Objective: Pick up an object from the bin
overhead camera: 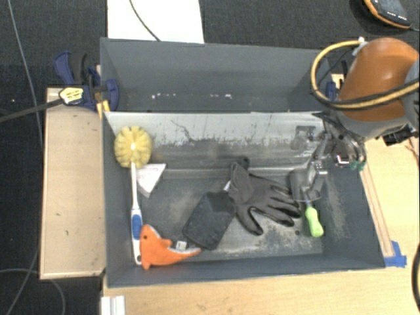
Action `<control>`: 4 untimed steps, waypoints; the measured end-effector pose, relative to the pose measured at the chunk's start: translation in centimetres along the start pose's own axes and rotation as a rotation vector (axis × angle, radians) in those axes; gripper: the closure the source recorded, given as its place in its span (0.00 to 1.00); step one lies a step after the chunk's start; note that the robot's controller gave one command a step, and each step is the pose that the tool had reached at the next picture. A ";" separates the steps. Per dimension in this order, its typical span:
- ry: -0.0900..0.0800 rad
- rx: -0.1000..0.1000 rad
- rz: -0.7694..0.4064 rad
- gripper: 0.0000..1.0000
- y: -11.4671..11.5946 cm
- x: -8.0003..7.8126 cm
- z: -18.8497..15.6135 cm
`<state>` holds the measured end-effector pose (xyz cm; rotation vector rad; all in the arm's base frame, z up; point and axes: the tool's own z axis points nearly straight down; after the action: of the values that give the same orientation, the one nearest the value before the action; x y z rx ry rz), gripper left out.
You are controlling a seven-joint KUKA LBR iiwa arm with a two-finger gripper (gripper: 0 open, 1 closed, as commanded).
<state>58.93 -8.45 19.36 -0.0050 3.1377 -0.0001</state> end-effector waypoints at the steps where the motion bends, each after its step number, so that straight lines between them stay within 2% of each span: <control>1: 0.000 0.000 0.000 0.00 0.0 0.0 0.0; 3: 0.000 0.001 -0.020 0.00 0.5 0.1 0.1; 4: -0.005 0.002 -0.313 0.00 -2.2 0.3 9.3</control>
Offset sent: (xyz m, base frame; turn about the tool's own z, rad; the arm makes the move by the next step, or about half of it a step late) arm 0.0001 0.0420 0.0234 -0.4899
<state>58.66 -10.60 10.02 -0.4927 3.0934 -0.0043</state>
